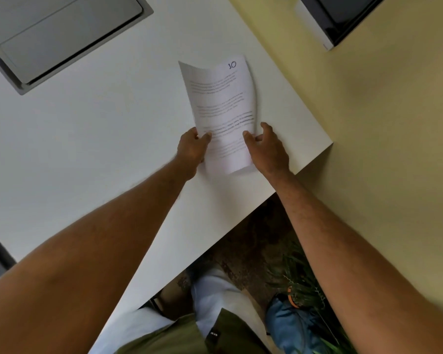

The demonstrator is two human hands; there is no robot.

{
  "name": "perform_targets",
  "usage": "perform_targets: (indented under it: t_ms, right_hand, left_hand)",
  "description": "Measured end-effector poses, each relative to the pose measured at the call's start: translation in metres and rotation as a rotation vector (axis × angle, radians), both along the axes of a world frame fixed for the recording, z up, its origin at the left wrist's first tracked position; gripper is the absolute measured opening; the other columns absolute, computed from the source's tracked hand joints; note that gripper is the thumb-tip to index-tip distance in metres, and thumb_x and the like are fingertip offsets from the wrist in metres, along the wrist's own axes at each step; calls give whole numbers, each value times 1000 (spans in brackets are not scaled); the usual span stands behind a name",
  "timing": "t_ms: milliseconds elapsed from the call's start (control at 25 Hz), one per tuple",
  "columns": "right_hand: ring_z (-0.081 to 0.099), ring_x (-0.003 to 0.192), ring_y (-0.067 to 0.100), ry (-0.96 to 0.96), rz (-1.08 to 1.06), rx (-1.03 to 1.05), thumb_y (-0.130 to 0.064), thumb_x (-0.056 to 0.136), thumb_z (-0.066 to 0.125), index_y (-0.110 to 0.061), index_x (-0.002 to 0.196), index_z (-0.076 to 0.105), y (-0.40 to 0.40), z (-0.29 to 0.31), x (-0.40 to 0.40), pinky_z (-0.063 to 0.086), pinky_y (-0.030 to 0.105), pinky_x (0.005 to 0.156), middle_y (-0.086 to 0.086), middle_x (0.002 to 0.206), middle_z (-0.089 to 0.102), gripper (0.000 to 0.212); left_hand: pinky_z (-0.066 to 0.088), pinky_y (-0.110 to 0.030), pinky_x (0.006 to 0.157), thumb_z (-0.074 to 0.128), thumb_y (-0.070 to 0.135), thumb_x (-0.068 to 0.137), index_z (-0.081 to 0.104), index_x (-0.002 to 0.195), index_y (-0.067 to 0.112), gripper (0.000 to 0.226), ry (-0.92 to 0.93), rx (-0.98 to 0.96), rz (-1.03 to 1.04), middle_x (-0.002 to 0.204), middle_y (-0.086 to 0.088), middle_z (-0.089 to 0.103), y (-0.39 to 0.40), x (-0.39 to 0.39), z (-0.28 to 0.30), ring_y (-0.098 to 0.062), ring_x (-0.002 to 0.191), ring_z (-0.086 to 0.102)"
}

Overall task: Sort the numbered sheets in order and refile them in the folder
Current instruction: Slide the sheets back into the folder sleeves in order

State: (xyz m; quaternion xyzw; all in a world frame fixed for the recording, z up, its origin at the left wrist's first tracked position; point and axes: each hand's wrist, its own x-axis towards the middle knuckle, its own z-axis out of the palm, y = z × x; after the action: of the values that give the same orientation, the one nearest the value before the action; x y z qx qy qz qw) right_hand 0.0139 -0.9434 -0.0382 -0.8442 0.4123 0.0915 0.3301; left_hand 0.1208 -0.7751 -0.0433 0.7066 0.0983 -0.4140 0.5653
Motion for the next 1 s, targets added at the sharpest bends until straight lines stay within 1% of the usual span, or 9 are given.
perform_targets:
  t_ms: [120,240,360,520,600,680,800,920,1000]
  right_hand:
    - [63,116,27,42,31,51,-65,100,39,-23,153,34,18,3,-7,49,42,91,1,126,68,68]
    - [62,117,27,67,52,74,-65,100,38,-25,150,40,41,7,-12,50,47,98,0,123,69,64]
    - [60,119,24,26,41,97,-60,100,46,-23,147,45,72,10,-14,50,42,96,3,132,63,60]
    - [57,122,21,-82,-31,182,-54,99,55,-20,146,46,115,19,-6,51,37,97,2,141,55,58]
    - [60,117,18,-127,-129,315,-50,98,60,-19,145,47,140,24,2,52,34,94,1,135,59,58]
    - [68,107,19,-151,-235,503,-48,95,65,-20,139,54,167,25,7,58,36,87,1,126,67,53]
    - [73,91,20,-151,-251,735,-39,97,67,-15,114,68,216,36,10,60,31,69,4,104,77,30]
    - [73,86,18,-142,-190,771,-34,96,70,-7,111,70,277,43,11,59,31,70,7,101,78,31]
    - [74,82,14,-145,-153,775,-31,95,72,-11,109,73,322,45,11,59,31,71,2,96,79,25]
  left_hand:
    - [53,-34,90,51,10,104,58,137,12,33,-37,40,29,120,1,66,22,0,3,-21,107,65]
    - [52,-38,88,45,7,105,58,137,12,34,-53,58,10,124,-3,66,50,2,11,-25,108,64]
    - [55,-40,89,47,10,105,59,136,12,33,-72,37,11,125,-3,68,94,2,18,-28,110,66]
    - [56,-54,97,57,20,101,62,133,11,34,-38,-62,19,125,-7,72,164,-5,23,-33,110,70]
    - [56,-54,97,59,16,102,64,130,9,29,-10,-75,59,121,-8,74,201,-9,28,-32,107,72]
    - [57,-51,97,61,15,102,66,127,7,27,22,-81,96,117,-8,76,240,-17,34,-30,105,73]
    - [57,-49,97,65,15,100,69,123,9,25,72,-84,129,115,-8,76,303,-30,39,-29,105,74]
    - [57,-50,97,68,15,97,71,118,8,22,105,-68,181,116,-11,76,372,-46,39,-31,105,73]
    - [57,-50,96,68,13,97,72,115,9,19,116,-48,235,115,-12,76,416,-58,39,-30,102,74]
